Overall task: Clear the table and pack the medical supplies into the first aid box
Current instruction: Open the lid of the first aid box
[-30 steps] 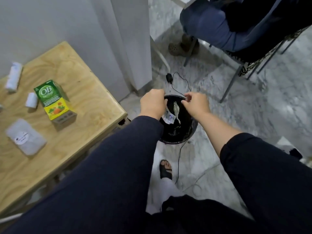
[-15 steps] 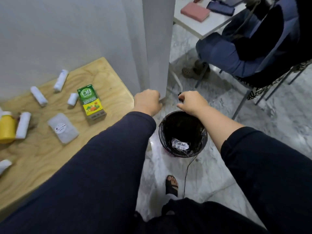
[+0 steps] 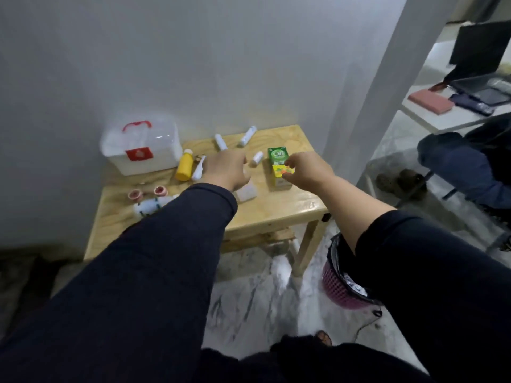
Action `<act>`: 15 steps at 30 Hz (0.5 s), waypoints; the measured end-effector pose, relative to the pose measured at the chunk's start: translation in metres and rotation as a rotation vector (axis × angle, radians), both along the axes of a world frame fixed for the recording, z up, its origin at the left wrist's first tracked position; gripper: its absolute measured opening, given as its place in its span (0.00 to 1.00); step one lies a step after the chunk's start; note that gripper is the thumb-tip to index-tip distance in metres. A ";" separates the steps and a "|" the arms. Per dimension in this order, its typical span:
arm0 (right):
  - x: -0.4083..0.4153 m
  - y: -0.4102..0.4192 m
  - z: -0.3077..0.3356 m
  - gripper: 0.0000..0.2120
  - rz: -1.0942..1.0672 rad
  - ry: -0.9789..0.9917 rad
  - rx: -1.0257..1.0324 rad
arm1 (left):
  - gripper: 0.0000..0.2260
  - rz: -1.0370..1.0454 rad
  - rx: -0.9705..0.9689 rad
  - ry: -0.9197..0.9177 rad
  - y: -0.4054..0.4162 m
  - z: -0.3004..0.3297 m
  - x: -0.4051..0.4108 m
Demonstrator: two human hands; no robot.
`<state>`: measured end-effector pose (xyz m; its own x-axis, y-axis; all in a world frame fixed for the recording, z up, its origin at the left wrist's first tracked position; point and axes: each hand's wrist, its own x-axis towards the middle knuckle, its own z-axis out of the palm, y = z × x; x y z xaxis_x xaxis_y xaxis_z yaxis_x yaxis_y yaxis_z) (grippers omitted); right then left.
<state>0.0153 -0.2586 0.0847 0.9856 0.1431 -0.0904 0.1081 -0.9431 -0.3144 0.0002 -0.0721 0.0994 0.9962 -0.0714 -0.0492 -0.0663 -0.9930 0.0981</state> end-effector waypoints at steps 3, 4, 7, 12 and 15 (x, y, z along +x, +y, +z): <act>-0.003 0.051 0.007 0.17 0.093 0.009 -0.032 | 0.16 0.115 0.017 -0.003 0.055 0.008 -0.022; -0.003 0.067 0.009 0.18 0.121 0.007 -0.025 | 0.15 0.145 0.028 -0.013 0.072 0.009 -0.027; 0.003 0.112 0.012 0.20 0.214 -0.001 -0.002 | 0.13 0.244 0.014 -0.026 0.118 0.011 -0.035; 0.030 0.174 0.009 0.19 0.356 -0.013 -0.072 | 0.16 0.398 -0.054 -0.079 0.177 0.007 -0.025; 0.059 0.211 0.004 0.20 0.449 -0.039 -0.078 | 0.19 0.446 -0.082 -0.077 0.208 0.000 -0.009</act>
<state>0.0739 -0.0480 0.0886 0.8303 0.5514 -0.0816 0.5222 -0.8207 -0.2318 -0.0090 0.1357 0.0996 0.9312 0.3643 0.0137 0.3554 -0.9154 0.1889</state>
